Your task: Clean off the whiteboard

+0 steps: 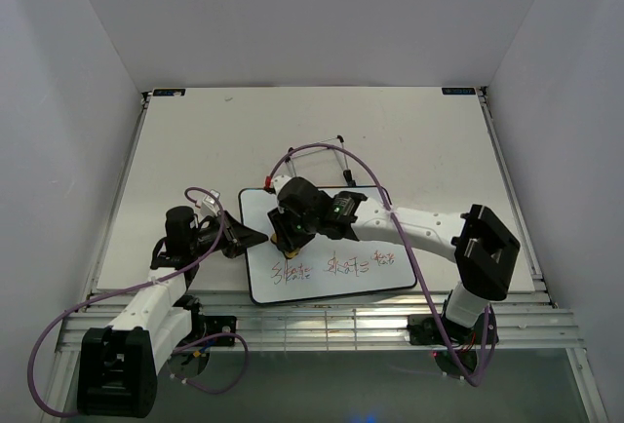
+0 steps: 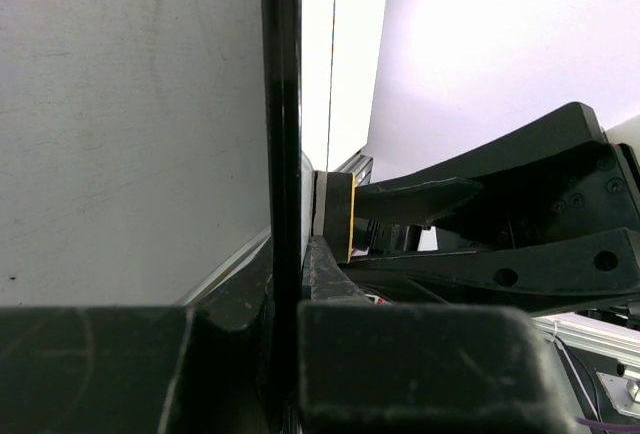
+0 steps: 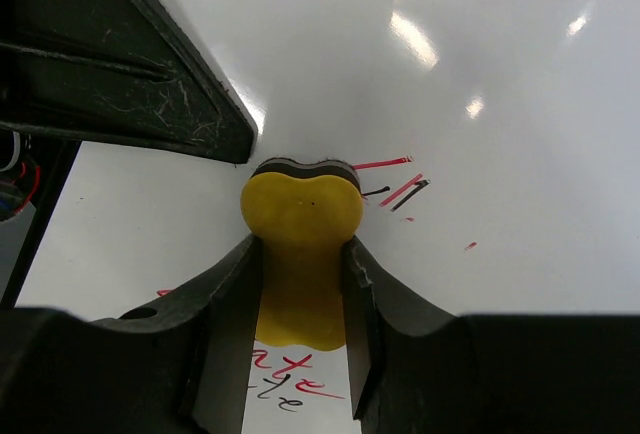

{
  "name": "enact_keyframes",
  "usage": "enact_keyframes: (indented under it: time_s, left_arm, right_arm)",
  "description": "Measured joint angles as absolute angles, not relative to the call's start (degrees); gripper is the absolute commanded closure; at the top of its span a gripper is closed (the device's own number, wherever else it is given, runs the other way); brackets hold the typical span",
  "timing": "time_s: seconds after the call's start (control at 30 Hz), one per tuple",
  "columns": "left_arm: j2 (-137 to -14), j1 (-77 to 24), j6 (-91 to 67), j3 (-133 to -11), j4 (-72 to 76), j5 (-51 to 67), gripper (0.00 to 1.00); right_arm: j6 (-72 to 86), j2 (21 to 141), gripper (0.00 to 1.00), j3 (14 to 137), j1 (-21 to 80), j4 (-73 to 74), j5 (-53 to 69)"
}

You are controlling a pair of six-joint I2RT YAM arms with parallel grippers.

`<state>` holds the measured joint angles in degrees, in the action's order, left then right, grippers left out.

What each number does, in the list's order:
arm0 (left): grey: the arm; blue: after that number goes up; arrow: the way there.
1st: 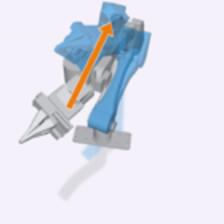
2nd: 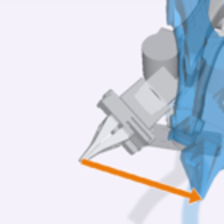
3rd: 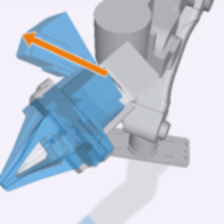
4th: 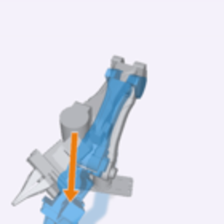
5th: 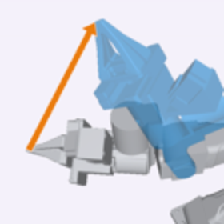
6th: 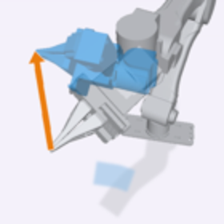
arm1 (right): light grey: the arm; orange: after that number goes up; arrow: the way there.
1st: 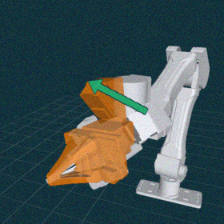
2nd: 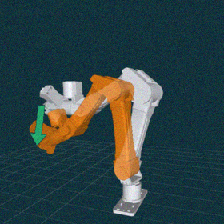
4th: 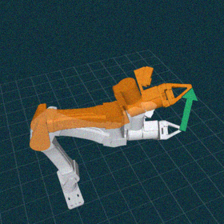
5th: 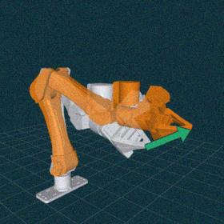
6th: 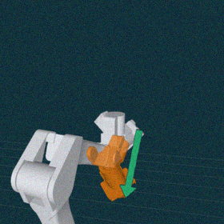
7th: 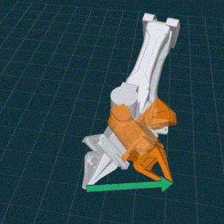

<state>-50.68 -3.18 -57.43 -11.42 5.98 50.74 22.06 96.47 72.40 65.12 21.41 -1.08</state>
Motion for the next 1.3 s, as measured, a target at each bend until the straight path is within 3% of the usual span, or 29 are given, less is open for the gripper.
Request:
enact_keyframes:
  time_s: [0.43,1.0,1.3]
  left_arm:
    - [-50.28,-3.73,-58.06,-11.42,6.04,50.02,1.0]
    - [-49.67,-4.1,-58.37,-11.42,5.74,49.98,1.0]
    - [-49.39,-4.45,-58.63,-11.42,5.58,49.47,1.0]
  right_arm:
    - [21.87,92.62,0.8,65.1,55.68,20.14,-1.21]
    - [18.35,101.23,0.8,78.65,62.13,20.88,4.67]
    - [18.39,94.56,0.8,68.49,62.54,15.46,4.25]
